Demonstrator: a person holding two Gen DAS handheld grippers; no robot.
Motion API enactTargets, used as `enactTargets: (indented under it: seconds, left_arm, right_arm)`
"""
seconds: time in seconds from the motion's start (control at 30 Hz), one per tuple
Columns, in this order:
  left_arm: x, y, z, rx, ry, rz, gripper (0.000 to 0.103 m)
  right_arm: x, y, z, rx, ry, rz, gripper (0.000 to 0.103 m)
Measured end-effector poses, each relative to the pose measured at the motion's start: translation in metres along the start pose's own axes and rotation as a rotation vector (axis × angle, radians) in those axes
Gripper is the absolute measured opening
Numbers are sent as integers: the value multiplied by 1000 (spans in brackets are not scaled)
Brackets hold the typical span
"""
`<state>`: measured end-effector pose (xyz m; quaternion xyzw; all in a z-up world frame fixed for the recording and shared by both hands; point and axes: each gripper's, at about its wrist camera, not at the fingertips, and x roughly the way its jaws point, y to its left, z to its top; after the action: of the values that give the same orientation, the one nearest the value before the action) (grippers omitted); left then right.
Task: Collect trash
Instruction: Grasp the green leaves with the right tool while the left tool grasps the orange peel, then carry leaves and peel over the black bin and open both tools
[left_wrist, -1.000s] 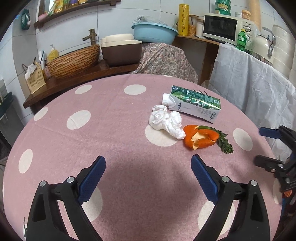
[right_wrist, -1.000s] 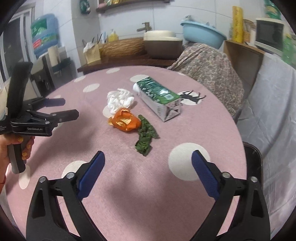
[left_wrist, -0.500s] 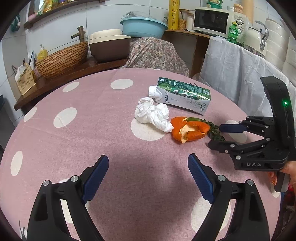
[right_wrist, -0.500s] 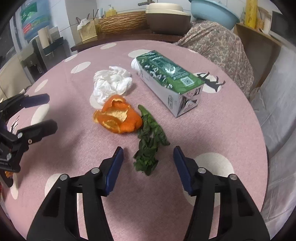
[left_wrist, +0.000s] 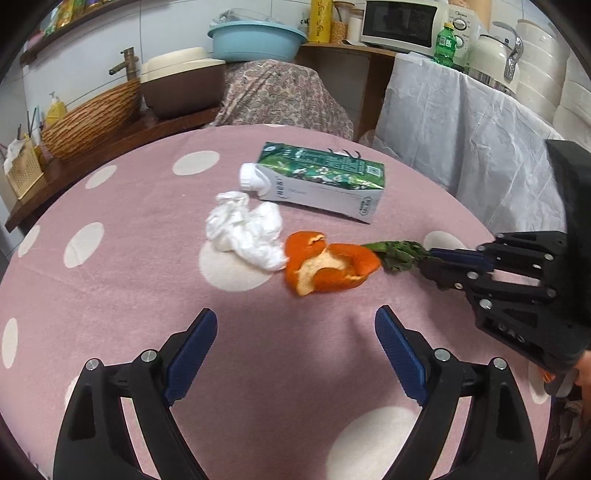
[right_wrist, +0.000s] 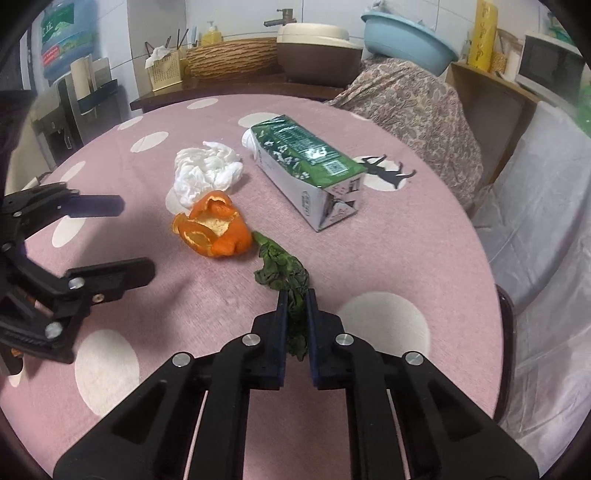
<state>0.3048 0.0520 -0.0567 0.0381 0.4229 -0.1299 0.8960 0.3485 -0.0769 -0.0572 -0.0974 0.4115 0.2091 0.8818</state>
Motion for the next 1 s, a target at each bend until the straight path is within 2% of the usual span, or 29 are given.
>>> enactTargets:
  seconds: [0.1,0.2,0.37,0.47,0.53,0.57,0.6,0.63,0.83,1.0]
  left_arm:
    - [10,-10,10,2,14,-1,85]
    - [21,-21,19,3,36,-13,78]
    - [36,-37,29,17,53,20,67]
    - [40,-42,32,14,48,41,54]
    - [38,-43,33,12,41,42,37]
    - [36,-42,33,6,36,37,35]
    - [33,-40,32,-3,32,26,28]
    - [30,-38,31,-15,28,10,17]
    - [10,-34,17,-37,-11,20,14]
    - [-22,-37,-2,-84,-73,-43,14]
  right_arm:
    - [-15,-9,-8,22,-27,-17,10]
    - [-32,-21,-19,59,-56,-20,10]
    - [-53,-34,-35,105,-86,-12,10]
    - [-64,-37,-43,115,-104,-16,10]
    - [-70,-39,-48,121,-116,-18,10]
    - [-74,-39,-50,126,-124,-16,10]
    - [-78,-41,-52,130,-133,-13,10]
    - [-80,-40,-54,130,-139,-14,10]
    - [-94,-39,-62,140,-185,3,10]
    - [-102,-38,-74,166,-218,27,10]
